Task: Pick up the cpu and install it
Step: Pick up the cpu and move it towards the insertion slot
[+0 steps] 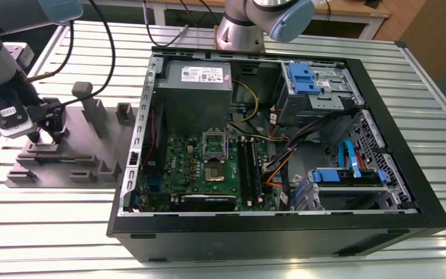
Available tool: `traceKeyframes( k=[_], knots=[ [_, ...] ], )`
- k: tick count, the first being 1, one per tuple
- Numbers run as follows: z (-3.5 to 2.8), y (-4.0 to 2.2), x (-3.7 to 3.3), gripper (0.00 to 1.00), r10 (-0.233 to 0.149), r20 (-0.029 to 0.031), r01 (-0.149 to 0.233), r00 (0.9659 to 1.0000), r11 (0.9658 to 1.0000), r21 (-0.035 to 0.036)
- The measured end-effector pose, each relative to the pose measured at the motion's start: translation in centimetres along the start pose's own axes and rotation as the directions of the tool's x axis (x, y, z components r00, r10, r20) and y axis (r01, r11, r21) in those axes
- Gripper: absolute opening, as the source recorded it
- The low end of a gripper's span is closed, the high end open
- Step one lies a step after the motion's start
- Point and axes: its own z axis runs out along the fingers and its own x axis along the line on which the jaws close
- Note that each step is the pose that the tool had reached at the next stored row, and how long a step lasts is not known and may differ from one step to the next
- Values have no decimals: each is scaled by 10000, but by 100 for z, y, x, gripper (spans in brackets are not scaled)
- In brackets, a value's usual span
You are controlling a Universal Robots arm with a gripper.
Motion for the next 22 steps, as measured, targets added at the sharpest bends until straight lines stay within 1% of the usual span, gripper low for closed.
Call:
traceKeyframes(
  k=[7, 9, 14, 18, 22],
  knots=[
    [-6, 0, -3, 47, -1, -1, 1, 10000, 10000, -3],
    [-23, 0, -3, 47, -1, -2, 1, 10000, 10000, -21],
    [-58, 1, -3, 47, 0, -9, 0, 10000, 10000, -25],
    [-99, 3, -4, 47, 1, -19, -1, 10000, 10000, -33],
    [-142, 4, -4, 47, 2, -45, -2, 10000, 10000, -46]
  ],
)
